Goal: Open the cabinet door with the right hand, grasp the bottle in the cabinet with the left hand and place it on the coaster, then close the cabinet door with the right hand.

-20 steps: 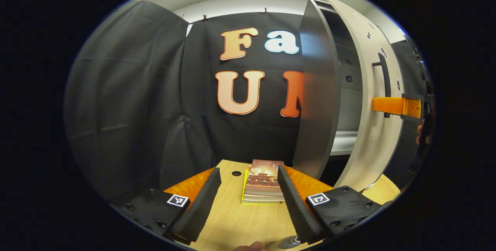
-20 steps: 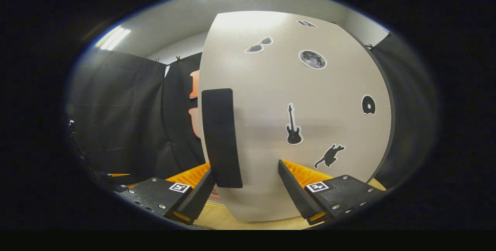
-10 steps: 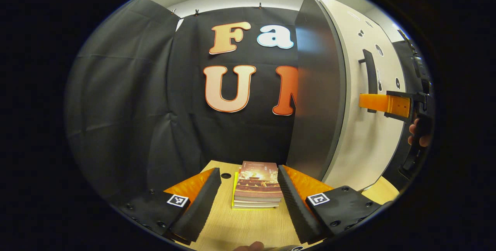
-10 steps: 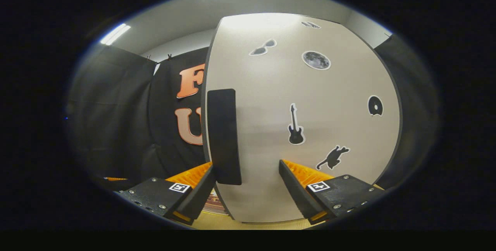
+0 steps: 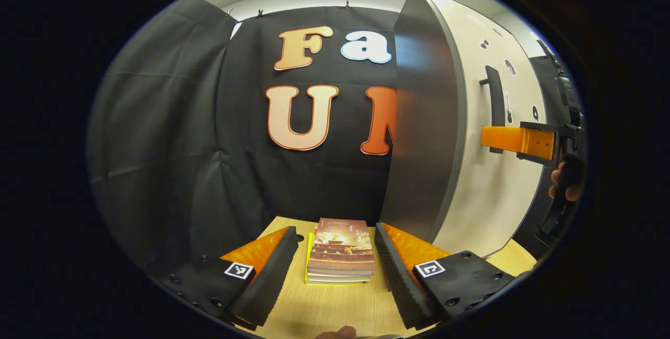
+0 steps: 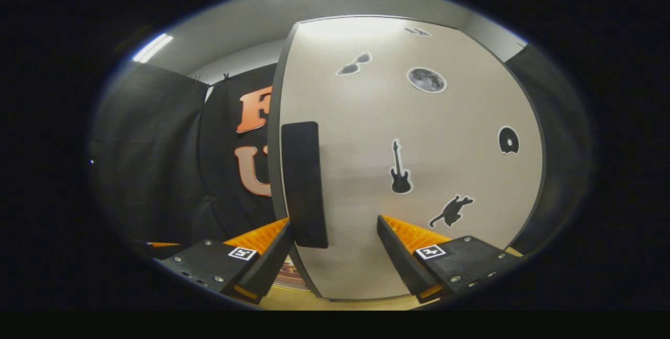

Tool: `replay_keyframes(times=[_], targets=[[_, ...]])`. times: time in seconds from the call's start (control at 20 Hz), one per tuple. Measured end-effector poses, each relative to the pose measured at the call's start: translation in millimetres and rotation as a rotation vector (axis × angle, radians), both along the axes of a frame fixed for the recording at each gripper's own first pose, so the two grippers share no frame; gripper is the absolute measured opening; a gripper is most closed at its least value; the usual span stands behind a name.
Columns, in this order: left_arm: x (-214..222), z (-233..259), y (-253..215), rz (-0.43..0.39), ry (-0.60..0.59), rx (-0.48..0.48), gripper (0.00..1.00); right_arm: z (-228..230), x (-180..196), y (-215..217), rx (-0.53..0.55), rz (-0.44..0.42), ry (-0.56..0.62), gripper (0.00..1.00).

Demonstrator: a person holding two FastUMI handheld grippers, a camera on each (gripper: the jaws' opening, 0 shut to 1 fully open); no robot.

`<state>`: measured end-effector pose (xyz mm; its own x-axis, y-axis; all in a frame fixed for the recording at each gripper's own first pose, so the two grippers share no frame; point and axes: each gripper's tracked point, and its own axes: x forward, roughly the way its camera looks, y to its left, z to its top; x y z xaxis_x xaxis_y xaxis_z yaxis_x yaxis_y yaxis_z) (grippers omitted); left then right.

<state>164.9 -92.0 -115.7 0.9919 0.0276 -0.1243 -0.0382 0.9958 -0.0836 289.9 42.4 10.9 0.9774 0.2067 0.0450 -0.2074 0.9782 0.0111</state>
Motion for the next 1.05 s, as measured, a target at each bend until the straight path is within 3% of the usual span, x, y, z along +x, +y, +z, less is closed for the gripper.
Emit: replay_keyframes(times=[0.35,0.8,1.05], targets=[[-73.6,36.2,-5.6,0.013,-0.039,-0.012,0.97,20.7,-99.7,-30.8,-0.01,-0.039,-0.038,0.95],[-201.6,71.9,3.2,0.019,-0.072,0.019,0.95,12.9,-265.6,-74.9,-0.042,-0.127,-0.013,0.95],[-251.8,80.1,5.1,0.004,-0.093,0.042,0.96,3.1,-327.6,-86.5,-0.046,-0.155,0.002,0.95]])
